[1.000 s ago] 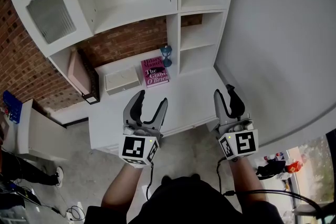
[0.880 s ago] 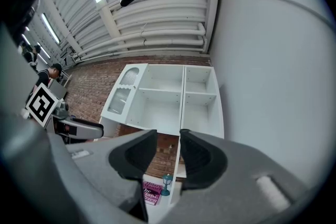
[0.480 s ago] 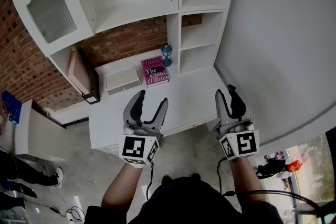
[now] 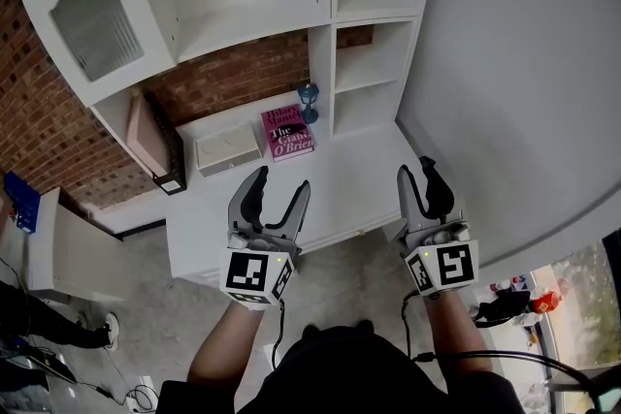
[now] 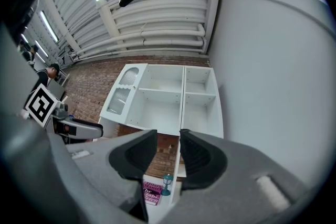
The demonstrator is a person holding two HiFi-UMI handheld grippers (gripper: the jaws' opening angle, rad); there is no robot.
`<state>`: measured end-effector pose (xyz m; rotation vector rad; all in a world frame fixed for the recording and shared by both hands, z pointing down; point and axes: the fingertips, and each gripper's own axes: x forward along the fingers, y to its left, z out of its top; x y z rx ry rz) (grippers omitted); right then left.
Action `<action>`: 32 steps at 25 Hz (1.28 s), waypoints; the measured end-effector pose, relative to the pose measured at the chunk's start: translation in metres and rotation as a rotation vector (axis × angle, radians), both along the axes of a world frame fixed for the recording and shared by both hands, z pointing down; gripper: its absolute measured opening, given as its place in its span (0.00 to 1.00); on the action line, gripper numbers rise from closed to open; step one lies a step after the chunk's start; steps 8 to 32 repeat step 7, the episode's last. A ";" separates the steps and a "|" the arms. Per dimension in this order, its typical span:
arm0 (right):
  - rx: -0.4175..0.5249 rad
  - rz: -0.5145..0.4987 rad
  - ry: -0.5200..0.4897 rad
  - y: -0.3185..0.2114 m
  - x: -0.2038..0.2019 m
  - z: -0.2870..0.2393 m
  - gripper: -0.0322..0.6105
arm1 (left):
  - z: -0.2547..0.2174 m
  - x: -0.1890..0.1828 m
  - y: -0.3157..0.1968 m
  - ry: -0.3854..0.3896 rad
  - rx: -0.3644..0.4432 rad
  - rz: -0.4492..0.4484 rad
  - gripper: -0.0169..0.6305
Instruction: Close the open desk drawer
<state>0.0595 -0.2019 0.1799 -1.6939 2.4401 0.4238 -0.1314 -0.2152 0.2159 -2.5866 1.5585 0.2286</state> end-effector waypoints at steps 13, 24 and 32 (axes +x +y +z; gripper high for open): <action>0.001 0.002 0.007 0.003 -0.016 0.001 0.26 | 0.001 -0.014 0.002 -0.001 0.004 0.011 0.46; 0.001 0.002 0.007 0.003 -0.016 0.001 0.26 | 0.001 -0.014 0.002 -0.001 0.004 0.011 0.46; 0.001 0.002 0.007 0.003 -0.016 0.001 0.26 | 0.001 -0.014 0.002 -0.001 0.004 0.011 0.46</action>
